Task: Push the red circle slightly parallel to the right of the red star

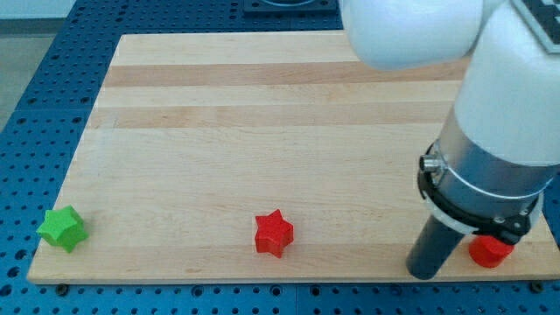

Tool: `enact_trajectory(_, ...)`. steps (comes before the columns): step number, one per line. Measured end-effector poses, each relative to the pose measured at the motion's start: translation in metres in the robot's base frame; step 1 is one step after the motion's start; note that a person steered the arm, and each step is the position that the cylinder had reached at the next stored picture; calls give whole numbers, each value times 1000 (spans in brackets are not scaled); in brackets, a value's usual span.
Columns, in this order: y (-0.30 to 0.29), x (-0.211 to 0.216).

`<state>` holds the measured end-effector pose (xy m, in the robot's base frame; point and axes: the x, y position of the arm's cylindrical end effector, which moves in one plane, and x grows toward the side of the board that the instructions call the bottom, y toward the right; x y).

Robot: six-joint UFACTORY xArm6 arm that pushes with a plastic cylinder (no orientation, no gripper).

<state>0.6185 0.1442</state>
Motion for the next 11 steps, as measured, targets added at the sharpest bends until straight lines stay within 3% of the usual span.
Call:
enact_trajectory(2, 19, -5)
enact_trajectory(4, 42, -80)
enact_trajectory(5, 97, -87)
enact_trajectory(6, 156, -59)
enact_trajectory(7, 169, -4)
enact_trajectory(11, 87, -1)
